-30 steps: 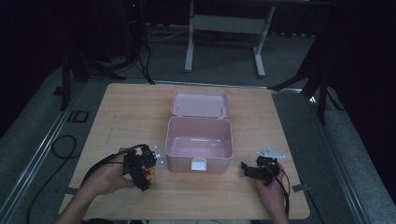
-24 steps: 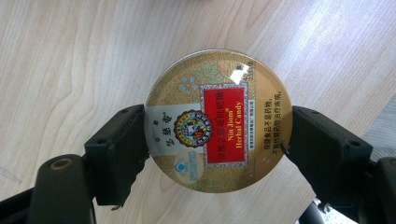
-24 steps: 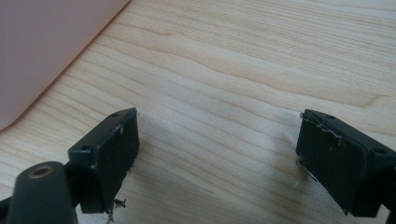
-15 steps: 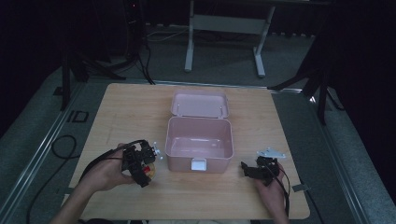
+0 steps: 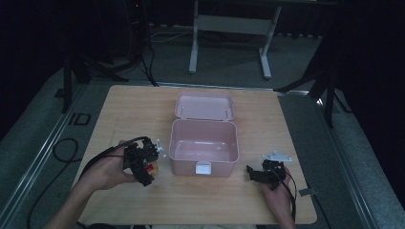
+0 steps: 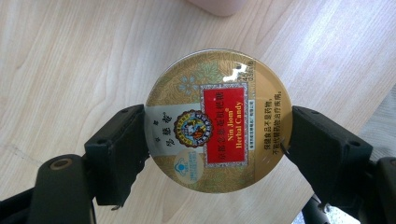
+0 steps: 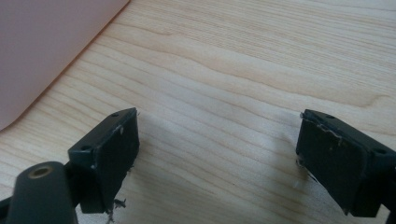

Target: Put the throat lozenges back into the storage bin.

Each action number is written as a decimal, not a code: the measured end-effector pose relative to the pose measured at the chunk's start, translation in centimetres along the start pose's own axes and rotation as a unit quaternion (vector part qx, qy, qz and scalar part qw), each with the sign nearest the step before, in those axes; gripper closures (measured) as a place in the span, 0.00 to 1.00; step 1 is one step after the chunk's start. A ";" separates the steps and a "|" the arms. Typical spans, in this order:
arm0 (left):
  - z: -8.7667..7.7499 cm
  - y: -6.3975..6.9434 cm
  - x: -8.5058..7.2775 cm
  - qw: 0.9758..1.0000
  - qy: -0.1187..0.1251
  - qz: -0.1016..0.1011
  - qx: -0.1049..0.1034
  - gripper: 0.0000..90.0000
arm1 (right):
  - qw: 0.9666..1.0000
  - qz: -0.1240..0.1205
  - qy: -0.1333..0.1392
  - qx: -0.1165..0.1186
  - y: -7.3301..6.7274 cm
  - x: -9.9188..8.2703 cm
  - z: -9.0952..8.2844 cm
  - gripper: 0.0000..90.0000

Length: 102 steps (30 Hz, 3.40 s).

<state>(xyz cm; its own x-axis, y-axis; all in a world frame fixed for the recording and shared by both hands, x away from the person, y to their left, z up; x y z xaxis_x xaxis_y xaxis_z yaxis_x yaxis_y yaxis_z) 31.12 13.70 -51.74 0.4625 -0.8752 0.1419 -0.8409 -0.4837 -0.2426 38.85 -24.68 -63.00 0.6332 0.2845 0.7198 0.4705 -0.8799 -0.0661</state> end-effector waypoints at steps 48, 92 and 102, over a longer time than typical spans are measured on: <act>-4.2 -3.1 2.9 0.999 0.029 0.039 -0.005 0.24 | 1.000 0.001 0.000 0.000 0.0 0.0 0.0 0.15; -5.9 -4.0 6.3 0.997 0.048 0.054 -0.006 0.24 | 1.000 0.000 0.000 0.000 0.0 0.0 0.0 0.15; -5.8 -3.8 7.2 0.997 0.051 0.057 -0.010 0.24 | 1.000 0.000 0.000 0.000 0.0 0.0 0.0 0.15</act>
<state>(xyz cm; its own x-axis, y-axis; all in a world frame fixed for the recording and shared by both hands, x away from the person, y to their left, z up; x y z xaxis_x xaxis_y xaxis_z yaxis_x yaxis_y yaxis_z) 36.06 9.26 -44.25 0.3337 -0.9184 0.2126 -0.8920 -0.3806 -0.2438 38.85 -24.67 -62.99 0.6335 0.2838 0.7198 0.4704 -0.8799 -0.0670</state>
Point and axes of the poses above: each handheld gripper's, and its own axes: z roughly forward along the jaws, x roughly out of its top, y roughly to its right, the point moved 10 cm from there along z, roughly forward along the jaws, and after that the axes turned 6 degrees about x, right-handed, at the moved point
